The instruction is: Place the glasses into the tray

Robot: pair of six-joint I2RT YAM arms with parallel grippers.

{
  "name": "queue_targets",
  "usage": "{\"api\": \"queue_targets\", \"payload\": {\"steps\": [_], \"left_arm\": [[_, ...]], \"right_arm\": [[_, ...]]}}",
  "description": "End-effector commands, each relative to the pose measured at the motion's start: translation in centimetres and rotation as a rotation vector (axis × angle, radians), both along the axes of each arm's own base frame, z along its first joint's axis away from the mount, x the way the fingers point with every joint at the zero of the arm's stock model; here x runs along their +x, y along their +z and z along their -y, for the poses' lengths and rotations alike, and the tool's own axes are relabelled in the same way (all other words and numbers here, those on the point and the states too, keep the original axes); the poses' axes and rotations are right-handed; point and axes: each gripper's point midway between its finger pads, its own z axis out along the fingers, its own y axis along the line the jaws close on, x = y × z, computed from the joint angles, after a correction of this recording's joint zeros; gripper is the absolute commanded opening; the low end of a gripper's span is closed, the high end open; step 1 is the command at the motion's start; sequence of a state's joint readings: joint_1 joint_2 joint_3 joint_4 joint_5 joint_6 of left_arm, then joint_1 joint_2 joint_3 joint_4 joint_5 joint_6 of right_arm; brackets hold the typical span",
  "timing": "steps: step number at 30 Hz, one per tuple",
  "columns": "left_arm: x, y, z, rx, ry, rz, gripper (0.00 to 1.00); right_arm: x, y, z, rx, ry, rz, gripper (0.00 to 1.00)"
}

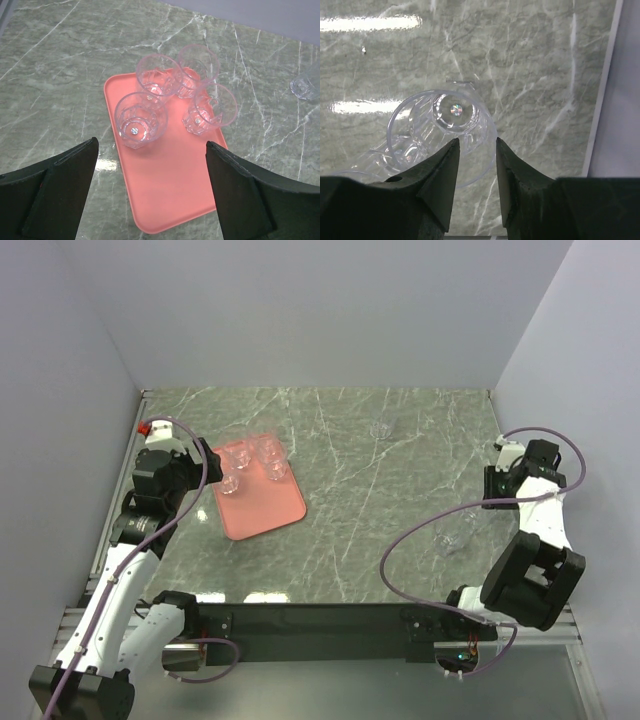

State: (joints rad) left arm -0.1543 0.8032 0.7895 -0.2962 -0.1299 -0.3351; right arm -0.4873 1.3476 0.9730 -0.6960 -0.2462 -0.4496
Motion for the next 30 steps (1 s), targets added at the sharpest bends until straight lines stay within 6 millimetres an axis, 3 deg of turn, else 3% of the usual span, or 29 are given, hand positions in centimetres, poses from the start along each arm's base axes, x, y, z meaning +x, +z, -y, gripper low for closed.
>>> {"api": "queue_targets", "payload": {"steps": [1, 5, 11, 16, 20, 21, 30], "left_arm": [[0.4, 0.8, 0.0, -0.007, 0.007, 0.037, 0.94], [0.5, 0.7, 0.0, -0.005, 0.006, 0.034, 0.94], [0.5, 0.7, 0.0, -0.005, 0.006, 0.032, 0.94], [0.5, 0.6, 0.0, -0.002, 0.009, 0.031, 0.94], [0.4, 0.8, 0.0, -0.006, 0.005, 0.037, 0.94], [0.4, 0.9, 0.1, -0.006, 0.003, 0.038, 0.94], [0.3, 0.9, 0.0, -0.004, 0.007, 0.040, 0.94]], "right_arm": [[0.1, -1.1, 0.0, 0.019, 0.011, -0.016, 0.39], [0.1, -1.4, -0.1, 0.026, 0.017, -0.025, 0.25], [0.3, -1.7, 0.0, 0.032, 0.022, -0.031, 0.18], [0.2, -1.2, 0.3, 0.019, 0.019, -0.025, 0.20], [0.2, 0.2, 1.1, -0.028, -0.003, 0.008, 0.39], [0.2, 0.4, 1.2, -0.033, -0.006, 0.012, 0.40], [1.0, -1.3, 0.5, 0.054, -0.010, -0.014, 0.34]]}}
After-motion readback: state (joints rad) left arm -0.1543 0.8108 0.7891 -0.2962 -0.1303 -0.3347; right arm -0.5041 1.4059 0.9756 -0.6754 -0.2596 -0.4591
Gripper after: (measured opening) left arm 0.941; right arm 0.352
